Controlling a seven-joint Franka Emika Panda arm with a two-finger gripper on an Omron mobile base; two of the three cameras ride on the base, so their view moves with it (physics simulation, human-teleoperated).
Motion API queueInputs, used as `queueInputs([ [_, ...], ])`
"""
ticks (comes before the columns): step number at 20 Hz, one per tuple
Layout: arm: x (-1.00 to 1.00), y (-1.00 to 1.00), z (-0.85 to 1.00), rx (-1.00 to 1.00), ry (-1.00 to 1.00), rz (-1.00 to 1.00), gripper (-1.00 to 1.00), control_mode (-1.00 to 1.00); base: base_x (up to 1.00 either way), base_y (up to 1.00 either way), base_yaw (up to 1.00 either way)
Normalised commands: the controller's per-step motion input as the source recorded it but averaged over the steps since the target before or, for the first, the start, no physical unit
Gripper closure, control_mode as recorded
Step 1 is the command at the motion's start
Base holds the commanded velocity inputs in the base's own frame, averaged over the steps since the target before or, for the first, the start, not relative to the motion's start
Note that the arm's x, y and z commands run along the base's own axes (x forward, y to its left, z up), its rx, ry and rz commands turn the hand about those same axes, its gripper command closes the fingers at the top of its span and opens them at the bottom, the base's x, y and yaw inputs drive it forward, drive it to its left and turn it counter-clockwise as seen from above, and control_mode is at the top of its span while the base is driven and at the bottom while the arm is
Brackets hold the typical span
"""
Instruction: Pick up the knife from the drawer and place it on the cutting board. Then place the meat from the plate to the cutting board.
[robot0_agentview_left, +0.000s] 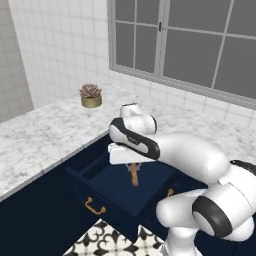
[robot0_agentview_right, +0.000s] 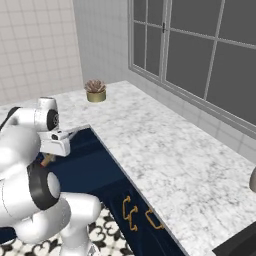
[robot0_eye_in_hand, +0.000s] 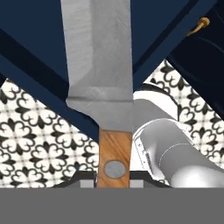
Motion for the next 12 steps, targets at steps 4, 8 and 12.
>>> queueInputs([
  [4, -0.62, -0.07, 0.75, 0.0, -0.05, 0.01, 1.0, -1.0, 0.0, 0.0, 0.0],
  [8, 0.0, 0.0, 0.0, 0.0, 0.0, 0.0, 1.0, 1.0, -1.0, 0.03, 0.26],
  [12, 0.0, 0.0, 0.0, 0.0, 0.0, 0.0, 1.0, 1.0, -0.69, 0.51, 0.67],
])
